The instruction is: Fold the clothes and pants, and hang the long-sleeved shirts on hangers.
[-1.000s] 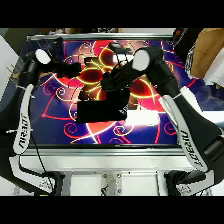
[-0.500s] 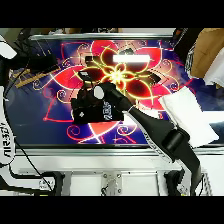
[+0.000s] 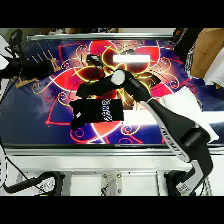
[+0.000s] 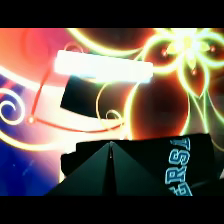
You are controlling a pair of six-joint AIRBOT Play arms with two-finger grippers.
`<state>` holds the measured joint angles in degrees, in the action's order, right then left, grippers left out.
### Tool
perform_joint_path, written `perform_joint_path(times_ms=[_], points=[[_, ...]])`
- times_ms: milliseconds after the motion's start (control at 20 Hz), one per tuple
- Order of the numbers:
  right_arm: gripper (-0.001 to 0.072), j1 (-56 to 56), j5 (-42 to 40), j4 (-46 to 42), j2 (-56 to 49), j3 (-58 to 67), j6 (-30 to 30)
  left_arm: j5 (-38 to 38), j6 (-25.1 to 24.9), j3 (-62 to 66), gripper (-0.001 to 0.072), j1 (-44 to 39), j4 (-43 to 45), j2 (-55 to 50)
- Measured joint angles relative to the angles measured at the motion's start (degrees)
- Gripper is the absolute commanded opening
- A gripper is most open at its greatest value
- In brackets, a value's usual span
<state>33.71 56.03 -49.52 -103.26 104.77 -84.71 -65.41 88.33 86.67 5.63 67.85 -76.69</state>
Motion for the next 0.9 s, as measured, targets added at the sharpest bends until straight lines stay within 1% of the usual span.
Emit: perform_joint_path(times_ms=[100, 200, 350, 500, 650, 800, 900], points=[[0.0648, -6.0, 4.7, -0.7, 4.1, -7.3, 2.4, 0.8, -0.6, -6.4, 0.0007, -0.7, -0.2, 3.2], [0.0649, -12.4, 7.0, -1.1, 8.0, -16.3, 3.6, 1.9, -1.0, -12.5, 0.0007, -2.1, -0.3, 6.2], [0.0651, -21.1, 6.3, 0.6, 10.9, -29.6, 3.6, 4.4, -1.3, -20.2, 0.0007, -5.0, -0.4, 10.3], [0.0651, -26.5, 2.5, 6.6, 10.4, -38.7, 5.8, 6.8, -1.4, -25.7, 0.0007, -8.4, -0.4, 13.6], [0.0649, -27.6, -0.5, 14.2, 7.7, -42.2, 10.8, 8.0, -1.4, -28.9, 0.0007, -11.2, -0.4, 15.6], [0.0648, -26.1, -2.6, 22.5, 5.0, -42.8, 15.8, 8.6, -1.0, -30.2, 0.0007, -13.0, -0.4, 16.5], [0.0648, -24.1, -3.2, 26.2, 3.3, -42.1, 17.7, 8.8, -0.6, -30.6, 0.0007, -13.6, -0.4, 16.7]])
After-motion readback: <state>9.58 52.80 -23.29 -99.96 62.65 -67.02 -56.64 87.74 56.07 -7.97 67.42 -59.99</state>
